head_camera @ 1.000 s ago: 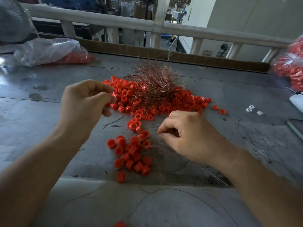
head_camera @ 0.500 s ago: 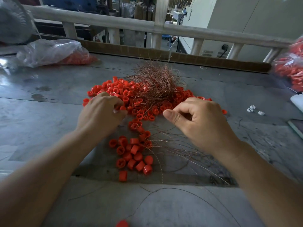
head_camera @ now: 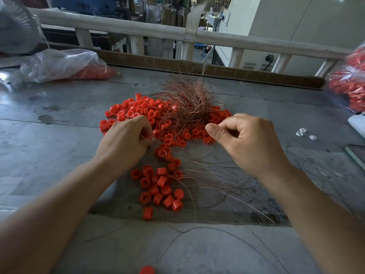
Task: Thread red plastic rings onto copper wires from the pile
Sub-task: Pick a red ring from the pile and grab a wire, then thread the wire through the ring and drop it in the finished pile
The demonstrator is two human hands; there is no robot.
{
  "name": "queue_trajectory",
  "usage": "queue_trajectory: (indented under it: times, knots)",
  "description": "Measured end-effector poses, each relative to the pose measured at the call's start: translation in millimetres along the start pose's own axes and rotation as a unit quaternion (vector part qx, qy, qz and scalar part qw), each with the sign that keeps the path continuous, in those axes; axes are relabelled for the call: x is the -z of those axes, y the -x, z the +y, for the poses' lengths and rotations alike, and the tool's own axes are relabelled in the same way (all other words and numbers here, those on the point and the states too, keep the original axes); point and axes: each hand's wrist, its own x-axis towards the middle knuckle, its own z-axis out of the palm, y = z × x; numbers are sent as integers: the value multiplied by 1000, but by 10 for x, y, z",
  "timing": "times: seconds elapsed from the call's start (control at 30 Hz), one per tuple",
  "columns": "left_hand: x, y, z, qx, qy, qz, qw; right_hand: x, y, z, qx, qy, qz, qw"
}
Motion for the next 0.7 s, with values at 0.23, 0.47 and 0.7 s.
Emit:
queue_trajectory:
  times: [0.23, 0.47, 0.7]
  knots:
    - [93, 68, 99, -6, 55, 18, 998, -2, -3, 4, -5, 5, -5, 1000]
    - [95, 147, 252, -64, 121, -9, 991, 1, 1, -4, -10, 6, -15, 1000]
    - [5, 129, 306, -76, 66, -22, 995, -16, 10, -1, -8, 20, -23, 1000]
